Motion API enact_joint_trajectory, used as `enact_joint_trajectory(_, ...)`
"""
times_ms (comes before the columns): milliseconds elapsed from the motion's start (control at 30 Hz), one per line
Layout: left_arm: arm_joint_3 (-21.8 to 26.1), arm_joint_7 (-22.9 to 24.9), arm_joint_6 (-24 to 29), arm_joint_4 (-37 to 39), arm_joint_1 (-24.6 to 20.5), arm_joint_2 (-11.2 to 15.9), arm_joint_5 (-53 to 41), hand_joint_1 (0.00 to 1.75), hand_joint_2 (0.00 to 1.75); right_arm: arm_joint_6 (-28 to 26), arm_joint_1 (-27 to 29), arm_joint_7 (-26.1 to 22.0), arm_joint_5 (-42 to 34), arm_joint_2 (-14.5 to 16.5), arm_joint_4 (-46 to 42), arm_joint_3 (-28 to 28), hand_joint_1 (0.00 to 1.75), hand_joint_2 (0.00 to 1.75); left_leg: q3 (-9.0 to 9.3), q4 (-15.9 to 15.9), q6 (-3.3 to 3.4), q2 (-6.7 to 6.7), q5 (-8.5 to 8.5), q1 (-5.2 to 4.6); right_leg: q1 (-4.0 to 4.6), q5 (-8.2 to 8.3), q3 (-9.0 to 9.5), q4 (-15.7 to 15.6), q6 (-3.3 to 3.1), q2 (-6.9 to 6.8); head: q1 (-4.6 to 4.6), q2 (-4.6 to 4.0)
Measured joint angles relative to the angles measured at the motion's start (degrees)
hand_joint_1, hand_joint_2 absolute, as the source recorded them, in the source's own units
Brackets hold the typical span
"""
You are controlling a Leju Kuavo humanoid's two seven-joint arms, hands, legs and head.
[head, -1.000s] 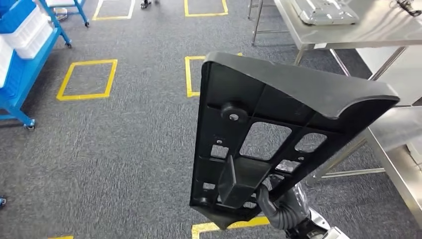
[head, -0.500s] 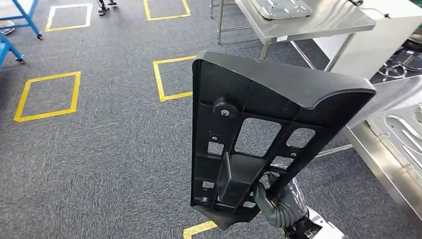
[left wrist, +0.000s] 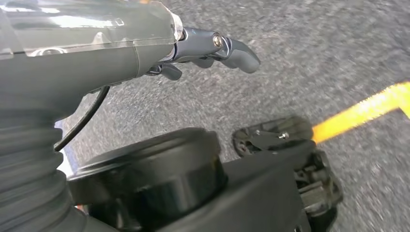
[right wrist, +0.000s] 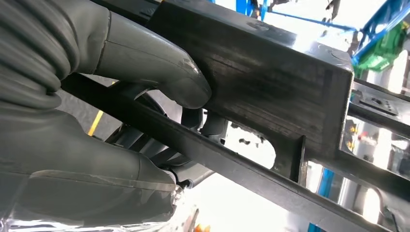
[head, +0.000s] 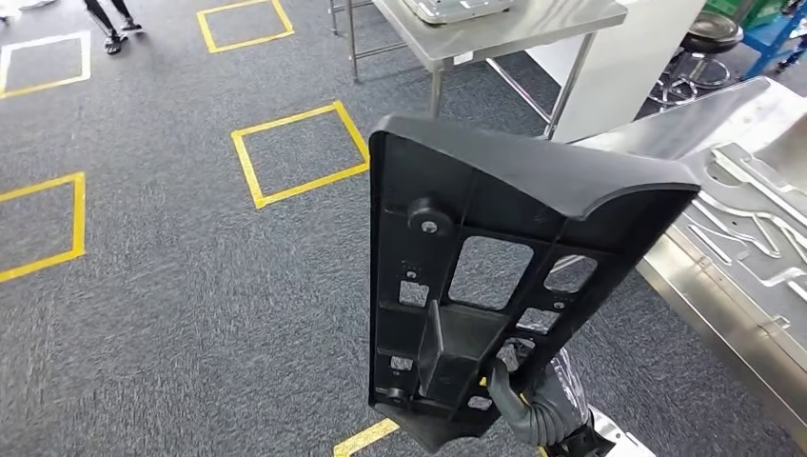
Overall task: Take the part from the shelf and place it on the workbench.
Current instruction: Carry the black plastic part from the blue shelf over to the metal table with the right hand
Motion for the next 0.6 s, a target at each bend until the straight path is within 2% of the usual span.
enact_joint_trajectory(67, 0.0, -0.2, 0.0, 0.0, 0.0, 0.0, 0.2, 0.0, 1.75, -0.1, -0.1, -0.1, -0.2, -0.1, 0.0, 0.0, 1.75, 1.75, -3.27, 7.2, -0.15, -2.48, -3.76, 0.1, -0.02, 0.04, 0.07, -0.1, -0.49, 1.09, -0.01, 0.0)
enact_joint_trajectory(100, 0.0, -0.4, 0.0, 0.0, -0.1, -0.1, 0.3, 0.0, 1.75, -0.1, -0.1, -0.1, -0.3, -0.2, 0.0, 0.0, 1.75, 1.75, -5.2, 11.2, -0.16, -2.9, -5.31, 0.1, 0.05, 0.03, 0.05, 0.0, -0.59, 1.71, 0.0, 0.0)
enact_joint_trajectory(133, 0.0, -0.6, 0.0, 0.0, -0.2, -0.1, 0.3, 0.0, 1.75, -0.1, -0.1, -0.1, -0.4, -0.3, 0.0, 0.0, 1.75, 1.75, -6.61, 13.8, -0.14, -3.05, -5.87, 0.11, 0.12, 0.02, 0.08, 0.0, -0.63, 2.42, 0.0, 0.0)
enact_joint_trajectory(167, 0.0, -0.6, 0.0, 0.0, -0.3, -0.1, 0.3, 0.0, 1.75, 0.0, -0.2, -0.1, -0.5, -0.4, 0.0, 0.0, 1.75, 1.75, -7.16, 14.5, -0.08, -3.09, -5.28, 0.11, 0.16, 0.01, 0.15, 0.0, -0.63, 3.17, 0.01, 0.0)
enact_joint_trajectory(200, 0.0, -0.8, 0.0, 0.0, -0.3, -0.1, 0.4, 0.0, 1.75, 0.0, -0.3, -0.1, -0.6, -0.5, 0.0, 0.1, 1.75, 1.75, -6.63, 12.9, 0.05, -3.23, -3.52, 0.11, 0.17, -0.01, 0.26, 0.0, -0.62, 3.95, 0.01, 0.0)
enact_joint_trajectory(233, 0.0, -1.0, 0.1, 0.0, -0.3, -0.1, 0.5, 0.0, 1.75, 0.1, -0.5, 0.0, -0.7, -0.6, 0.1, 0.1, 1.75, 1.75, -5.31, 9.4, 0.24, -3.78, -1.05, 0.11, 0.16, -0.04, 0.39, 0.0, -0.58, 4.74, 0.01, 0.0)
enact_joint_trajectory(267, 0.0, -1.3, 0.2, 0.0, -0.2, -0.1, 0.7, 0.0, 1.75, 0.2, -0.9, 0.0, -1.0, -0.7, 0.2, 0.1, 1.75, 1.75, -3.77, 5.3, 0.5, -5.06, 1.22, 0.1, 0.21, -0.09, 0.43, 0.1, -0.45, 5.51, 0.01, 0.0)
enact_joint_trajectory(300, 0.0, -1.7, 0.3, 0.0, -0.1, -0.1, 0.9, 0.0, 1.75, 0.3, -1.4, 0.0, -1.2, -0.9, 0.4, 0.1, 1.75, 1.75, -2.39, 1.6, 0.71, -6.26, 2.68, 0.16, 0.24, -0.14, 0.32, 0.3, -0.23, 6.29, 0.01, 0.0)
enact_joint_trajectory(333, 0.1, -2.0, 0.4, 0.0, 0.0, -0.1, 1.1, 0.0, 1.75, 0.4, -1.9, 0.0, -1.6, -1.0, 0.6, 0.2, 1.75, 1.75, -1.56, -0.8, 0.9, -7.26, 3.4, 0.15, 0.23, -0.13, 0.1, 0.4, 0.08, 6.94, 0.01, 0.0)
enact_joint_trajectory(367, 0.1, -2.4, 0.5, 0.0, 0.0, -0.1, 1.2, 0.0, 1.75, 0.4, -2.4, 0.0, -1.9, -1.1, 0.8, 0.2, 1.75, 1.75, -1.22, -2.0, 1.11, -7.75, 3.43, 0.11, 0.2, -0.09, -0.16, 0.5, 0.47, 7.56, 0.01, 0.0)
enact_joint_trajectory(433, 0.1, -2.7, 0.8, 0.0, -0.1, -0.3, 1.1, 0.0, 1.75, 0.4, -3.0, 0.0, -2.3, -1.4, 1.2, 0.2, 1.75, 1.75, -1.03, -2.4, 1.65, -6.84, 3.5, 0.19, 0.03, 0.09, -0.56, 0.5, 1.22, 8.47, 0.01, 0.0)
enact_joint_trajectory(467, 0.1, -2.8, 0.8, 0.0, -0.1, -0.4, 1.1, 0.0, 1.75, 0.4, -3.2, 0.0, -2.5, -1.5, 1.3, 0.2, 1.75, 1.75, -0.91, -2.7, 2.0, -6.22, 3.7, 0.29, 0.07, -0.21, -0.84, 0.9, 1.52, 7.79, 0.01, 0.0)
enact_joint_trajectory(500, 0.1, -2.9, 0.8, 0.0, -0.2, -0.5, 1.1, 0.0, 1.75, 0.4, -3.6, 0.0, -2.6, -1.6, 1.5, 0.2, 1.75, 1.75, -0.78, -3.0, 2.33, -5.53, 3.89, 0.39, 0.13, -1.1, -1.57, 2.3, 1.75, 6.45, 0.01, 0.0)
enact_joint_trajectory(567, 0.1, -2.9, 0.8, 0.0, -0.1, -0.6, 1.1, 0.0, 1.75, 0.4, -4.3, 0.0, -2.7, -1.8, 1.8, 0.2, 1.75, 1.75, -0.66, -3.3, 2.76, -4.02, 4.0, 0.3, 0.13, -4.39, -4.62, 8.5, 2.11, 2.93, 0.01, 0.0)
enact_joint_trajectory(600, 0.1, -2.8, 0.9, 0.0, 0.0, -0.6, 1.1, 0.0, 1.75, 0.4, -4.5, 0.0, -2.8, -1.9, 2.0, 0.2, 1.75, 1.75, -0.66, -3.3, 2.87, -3.26, 3.92, 0.21, 0.0, -6.02, -6.59, 12.3, 2.28, 2.05, 0.01, 0.0)
